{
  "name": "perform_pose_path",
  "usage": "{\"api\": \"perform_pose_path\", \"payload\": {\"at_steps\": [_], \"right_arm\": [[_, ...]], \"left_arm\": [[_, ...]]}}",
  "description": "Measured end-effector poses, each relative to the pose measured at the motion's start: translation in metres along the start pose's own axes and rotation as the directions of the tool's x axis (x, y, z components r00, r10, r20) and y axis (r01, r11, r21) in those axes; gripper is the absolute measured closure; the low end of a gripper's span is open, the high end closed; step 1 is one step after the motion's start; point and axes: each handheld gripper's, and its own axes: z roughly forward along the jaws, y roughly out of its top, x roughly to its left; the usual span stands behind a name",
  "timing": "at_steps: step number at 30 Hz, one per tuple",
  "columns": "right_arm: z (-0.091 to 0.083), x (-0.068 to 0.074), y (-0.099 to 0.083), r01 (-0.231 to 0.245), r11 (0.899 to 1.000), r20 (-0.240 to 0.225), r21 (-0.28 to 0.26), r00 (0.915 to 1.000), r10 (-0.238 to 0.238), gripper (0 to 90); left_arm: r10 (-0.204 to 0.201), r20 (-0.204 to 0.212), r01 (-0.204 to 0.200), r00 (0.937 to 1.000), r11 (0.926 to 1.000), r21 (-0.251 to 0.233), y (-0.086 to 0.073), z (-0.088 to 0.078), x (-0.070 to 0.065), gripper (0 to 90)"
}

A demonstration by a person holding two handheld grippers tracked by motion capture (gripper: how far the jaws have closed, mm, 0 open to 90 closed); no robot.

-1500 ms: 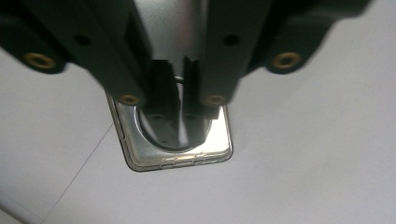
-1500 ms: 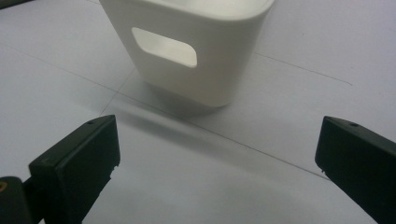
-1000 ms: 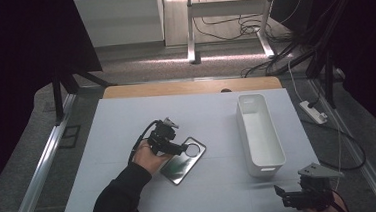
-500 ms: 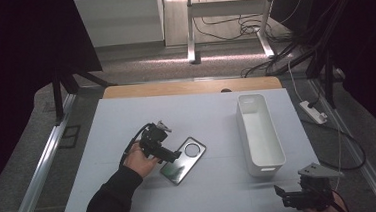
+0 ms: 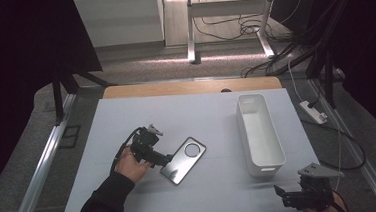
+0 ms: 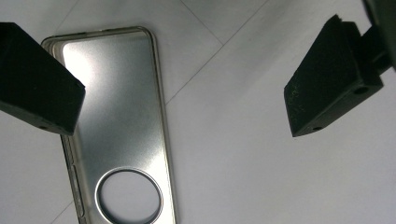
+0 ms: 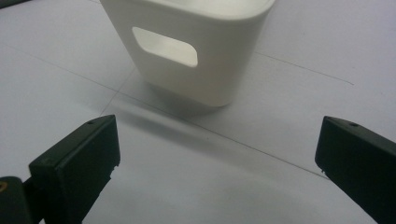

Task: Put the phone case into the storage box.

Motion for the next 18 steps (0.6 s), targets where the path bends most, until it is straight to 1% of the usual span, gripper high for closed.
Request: {"api": "perform_pose_path", "payload": {"at_steps": [3,5,9,15,18], "right_arm": [[0.000,0.000,0.000,0.000,1.000,0.000,0.002,1.0000,0.000,0.0],[0.000,0.000,0.000,0.001,1.000,0.000,0.002,1.0000,-0.001,0.0],[0.000,0.000,0.000,0.001,1.000,-0.001,0.002,1.0000,-0.001,0.0],[0.000,0.000,0.000,0.000,1.000,-0.001,0.000,1.0000,0.000,0.0],[0.000,0.000,0.000,0.001,1.000,-0.001,0.000,1.0000,-0.001,0.0]], "left_arm": [[-0.008,0.003,0.008,1.0000,0.9999,0.008,-0.002,0.001,0.000,0.0],[-0.014,0.023,0.013,0.9996,0.9997,0.020,-0.002,0.004,0.001,0.0],[-0.006,0.017,0.005,0.9998,0.9995,0.030,-0.002,0.010,-0.001,0.0],[0.014,0.002,-0.014,0.9999,0.9979,0.064,-0.004,0.023,-0.007,0.0],[0.014,0.000,-0.014,0.9999,0.9970,0.076,-0.006,0.030,-0.009,0.0]]}}
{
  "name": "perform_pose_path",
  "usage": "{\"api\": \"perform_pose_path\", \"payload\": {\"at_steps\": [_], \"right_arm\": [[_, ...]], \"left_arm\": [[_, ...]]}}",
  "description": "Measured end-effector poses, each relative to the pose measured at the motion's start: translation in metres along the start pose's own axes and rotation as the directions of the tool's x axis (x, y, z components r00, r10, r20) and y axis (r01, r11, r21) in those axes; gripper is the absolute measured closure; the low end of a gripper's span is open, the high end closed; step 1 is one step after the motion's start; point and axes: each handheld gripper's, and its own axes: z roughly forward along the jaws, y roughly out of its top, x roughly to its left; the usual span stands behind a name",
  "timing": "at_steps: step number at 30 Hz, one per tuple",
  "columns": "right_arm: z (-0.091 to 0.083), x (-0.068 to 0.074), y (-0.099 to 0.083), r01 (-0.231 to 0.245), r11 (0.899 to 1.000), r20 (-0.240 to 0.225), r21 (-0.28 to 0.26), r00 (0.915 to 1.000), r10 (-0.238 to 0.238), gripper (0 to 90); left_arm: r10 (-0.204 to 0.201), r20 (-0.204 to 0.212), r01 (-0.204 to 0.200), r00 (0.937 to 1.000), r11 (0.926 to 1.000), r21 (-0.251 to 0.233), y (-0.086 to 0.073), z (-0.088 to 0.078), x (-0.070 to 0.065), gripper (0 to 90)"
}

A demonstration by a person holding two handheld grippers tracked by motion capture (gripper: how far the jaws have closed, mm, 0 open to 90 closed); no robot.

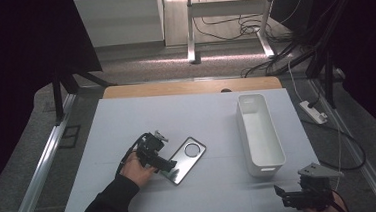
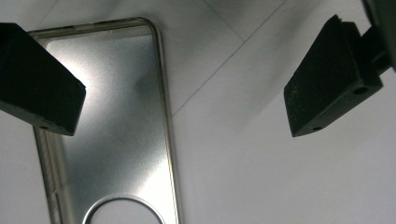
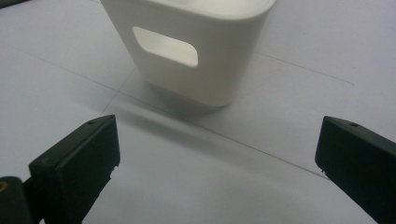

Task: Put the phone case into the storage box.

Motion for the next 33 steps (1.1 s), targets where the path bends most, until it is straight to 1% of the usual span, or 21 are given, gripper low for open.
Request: {"api": "perform_pose_path", "payload": {"at_steps": [5,9,14,17,18,20,21,22,23,24,25,26,27,29,30,32,33], "right_arm": [[0.000,0.000,0.000,0.001,1.000,0.000,-0.003,1.0000,-0.001,0.0],[0.000,0.000,0.000,0.002,1.000,0.000,-0.003,1.0000,-0.002,0.0],[0.000,0.000,0.000,0.002,1.000,0.000,-0.003,1.0000,-0.002,0.0],[0.000,0.000,0.000,0.003,1.000,0.000,-0.003,1.0000,-0.003,0.0],[0.000,0.000,0.000,0.003,1.000,0.000,-0.003,1.0000,-0.003,0.0],[0.000,0.000,0.000,0.004,1.000,0.000,-0.002,1.0000,-0.004,0.0],[0.000,0.000,0.000,0.004,1.000,0.000,-0.002,1.0000,-0.004,0.0],[0.000,0.000,0.000,0.004,1.000,0.001,-0.002,1.0000,-0.004,0.0],[0.000,0.000,0.000,0.004,1.000,0.001,-0.002,1.0000,-0.004,0.0],[0.000,0.000,0.000,0.005,1.000,0.001,-0.002,1.0000,-0.005,0.0],[0.000,0.000,0.000,0.005,1.000,0.001,-0.002,1.0000,-0.005,0.0],[0.000,0.001,0.000,0.004,1.000,0.001,-0.001,1.0000,-0.004,0.0],[0.000,0.001,0.000,0.005,1.000,0.002,0.000,1.0000,-0.005,0.0],[0.000,0.001,0.000,0.005,1.000,0.002,0.000,1.0000,-0.005,0.0],[0.000,0.001,0.000,0.005,1.000,0.003,0.000,1.0000,-0.005,0.0],[0.000,0.001,0.000,0.005,1.000,0.003,0.001,1.0000,-0.005,0.0],[0.000,0.001,0.000,0.005,1.000,0.003,0.001,1.0000,-0.005,0.0]], "left_arm": [[0.009,-0.001,-0.009,1.0000,0.9997,0.024,-0.003,0.009,-0.001,0.0],[0.019,-0.019,-0.019,0.9996,0.9989,0.043,-0.004,0.015,-0.004,0.0],[0.006,-0.009,-0.006,0.9999,0.9991,0.043,-0.004,0.016,-0.003,0.0],[0.013,-0.004,-0.012,0.9999,0.9988,0.048,-0.004,0.015,-0.003,1.3],[0.012,-0.003,-0.012,0.9999,0.9990,0.044,-0.005,0.013,-0.003,3.8],[0.015,0.004,-0.015,0.9999,0.9994,0.031,-0.006,0.009,-0.003,12.2],[0.015,0.004,-0.015,0.9999,0.9994,0.031,-0.006,0.009,-0.003,19.5],[0.019,0.009,-0.019,0.9998,0.9995,0.024,-0.007,0.007,-0.003,19.5],[0.017,0.009,-0.017,0.9998,0.9996,0.021,-0.007,0.006,-0.003,26.9],[0.015,0.013,-0.015,0.9998,0.9997,0.017,-0.008,0.004,-0.003,30.5],[0.019,0.015,-0.020,0.9997,0.9997,0.015,-0.009,0.003,-0.003,37.0],[0.020,0.020,-0.020,0.9996,0.9997,0.014,-0.009,0.003,-0.003,41.4],[0.019,0.022,-0.020,0.9996,0.9997,0.013,-0.010,0.002,-0.003,43.9],[0.013,0.034,-0.013,0.9993,0.9998,0.012,-0.011,0.001,-0.002,51.7],[0.002,0.044,-0.003,0.9991,0.9999,0.014,-0.011,0.000,-0.001,57.9],[-0.012,0.052,0.012,0.9985,0.9998,0.015,-0.011,0.000,0.000,65.8],[-0.019,0.065,0.018,0.9977,0.9997,0.014,-0.011,0.000,0.000,69.6]]}}
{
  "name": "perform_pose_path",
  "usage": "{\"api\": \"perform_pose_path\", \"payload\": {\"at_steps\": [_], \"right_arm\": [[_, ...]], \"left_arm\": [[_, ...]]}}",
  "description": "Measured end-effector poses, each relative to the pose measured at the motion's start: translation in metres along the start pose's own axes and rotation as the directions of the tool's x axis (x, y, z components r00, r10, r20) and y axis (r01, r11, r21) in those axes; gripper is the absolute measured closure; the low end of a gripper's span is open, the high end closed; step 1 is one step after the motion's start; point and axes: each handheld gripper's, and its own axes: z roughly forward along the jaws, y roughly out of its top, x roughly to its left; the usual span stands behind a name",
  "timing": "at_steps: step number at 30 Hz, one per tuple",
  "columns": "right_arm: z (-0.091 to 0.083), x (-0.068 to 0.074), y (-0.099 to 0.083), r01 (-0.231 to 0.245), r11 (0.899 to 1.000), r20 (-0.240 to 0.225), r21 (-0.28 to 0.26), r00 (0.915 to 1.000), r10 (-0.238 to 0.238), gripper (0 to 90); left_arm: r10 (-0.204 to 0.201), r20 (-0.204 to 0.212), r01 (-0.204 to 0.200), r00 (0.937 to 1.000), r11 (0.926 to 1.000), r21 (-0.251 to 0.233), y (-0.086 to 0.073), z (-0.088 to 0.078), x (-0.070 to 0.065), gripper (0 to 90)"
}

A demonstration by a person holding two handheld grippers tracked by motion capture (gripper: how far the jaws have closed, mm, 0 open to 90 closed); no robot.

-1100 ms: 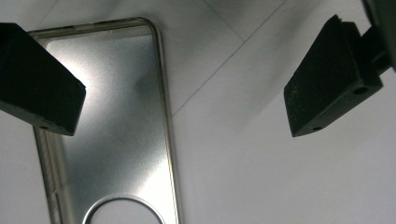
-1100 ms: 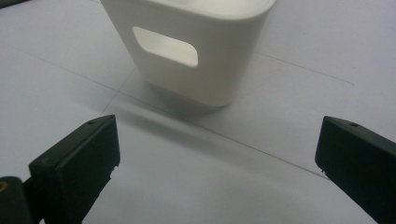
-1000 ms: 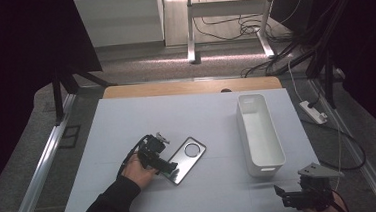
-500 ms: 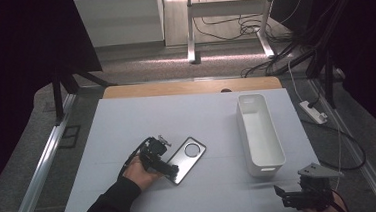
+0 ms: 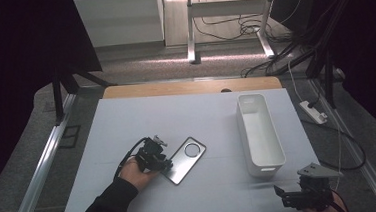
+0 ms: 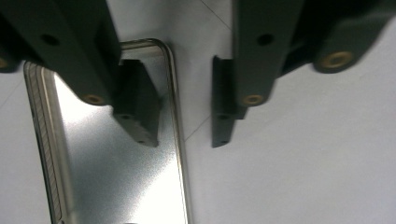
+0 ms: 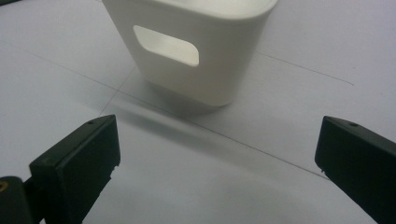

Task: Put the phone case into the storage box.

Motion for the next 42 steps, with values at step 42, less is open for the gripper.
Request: {"api": "perform_pose_path", "payload": {"at_steps": [42], "right_arm": [[0.000,0.000,0.000,0.003,1.000,-0.002,-0.005,1.0000,-0.003,0.2]], "left_arm": [[-0.011,-0.012,0.008,0.9999,0.9780,-0.209,-0.013,-0.027,-0.012,89.0]]}}
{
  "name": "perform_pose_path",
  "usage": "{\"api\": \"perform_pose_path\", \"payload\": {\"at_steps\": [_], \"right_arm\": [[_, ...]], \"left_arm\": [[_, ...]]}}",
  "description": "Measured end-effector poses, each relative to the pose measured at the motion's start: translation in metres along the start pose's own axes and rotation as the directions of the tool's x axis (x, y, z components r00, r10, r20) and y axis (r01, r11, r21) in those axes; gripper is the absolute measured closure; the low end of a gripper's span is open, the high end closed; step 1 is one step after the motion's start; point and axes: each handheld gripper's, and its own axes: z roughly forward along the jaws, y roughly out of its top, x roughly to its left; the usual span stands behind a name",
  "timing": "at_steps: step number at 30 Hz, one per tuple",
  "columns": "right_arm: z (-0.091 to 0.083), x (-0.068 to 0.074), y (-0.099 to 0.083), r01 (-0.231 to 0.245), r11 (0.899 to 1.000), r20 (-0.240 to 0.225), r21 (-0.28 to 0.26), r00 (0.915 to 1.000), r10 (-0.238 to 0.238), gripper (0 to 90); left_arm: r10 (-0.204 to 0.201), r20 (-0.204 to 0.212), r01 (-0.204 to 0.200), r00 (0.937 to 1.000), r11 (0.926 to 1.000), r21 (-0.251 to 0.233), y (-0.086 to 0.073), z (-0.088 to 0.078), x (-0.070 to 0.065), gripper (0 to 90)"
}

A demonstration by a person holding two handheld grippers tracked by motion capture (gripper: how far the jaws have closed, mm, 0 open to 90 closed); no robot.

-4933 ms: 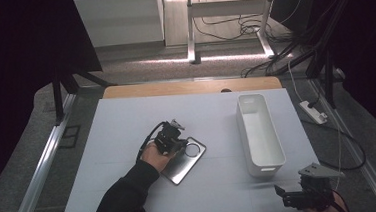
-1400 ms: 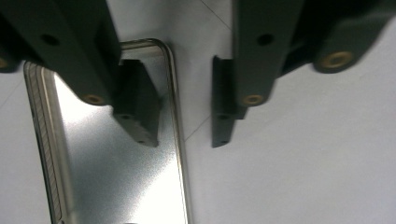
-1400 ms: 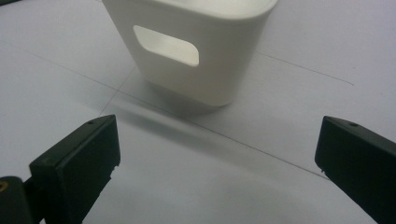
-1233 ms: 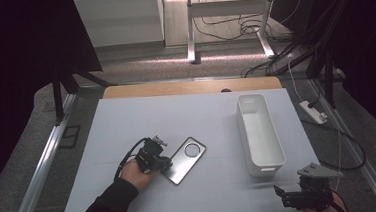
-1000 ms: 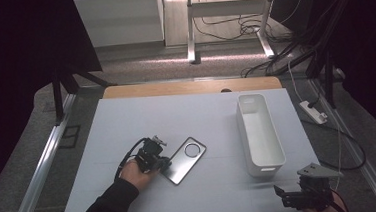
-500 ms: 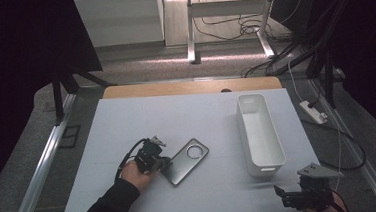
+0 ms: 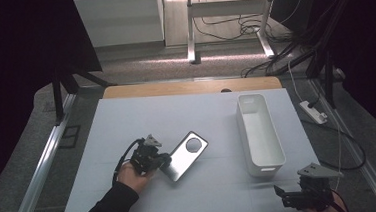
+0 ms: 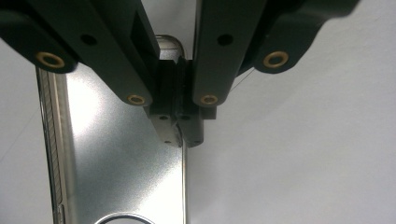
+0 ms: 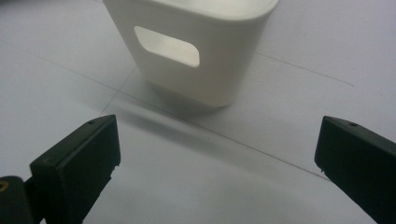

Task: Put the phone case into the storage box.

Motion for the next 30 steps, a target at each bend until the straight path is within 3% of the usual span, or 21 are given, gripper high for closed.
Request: {"api": "perform_pose_path", "payload": {"at_steps": [8,10,20,30], "right_arm": [[0.000,0.000,0.000,0.000,1.000,-0.001,-0.003,1.0000,0.000,0.1],[0.000,0.000,0.000,0.005,1.000,-0.002,0.000,1.0000,-0.005,0.1],[-0.001,0.001,0.000,0.007,1.000,-0.006,-0.006,1.0000,-0.007,0.0],[-0.003,-0.001,0.000,0.002,1.000,-0.031,-0.026,0.9995,-0.003,0.0]], "left_arm": [[-0.026,0.002,0.026,0.9997,0.9957,-0.089,-0.005,-0.016,-0.004,88.9],[-0.042,0.010,0.043,0.9991,0.9906,-0.129,-0.008,-0.023,-0.004,88.9],[-0.066,0.043,0.074,0.9969,0.9741,-0.214,-0.018,-0.041,-0.006,88.9],[-0.044,0.034,0.052,0.9985,0.9594,-0.277,-0.025,-0.054,-0.017,88.9]]}}
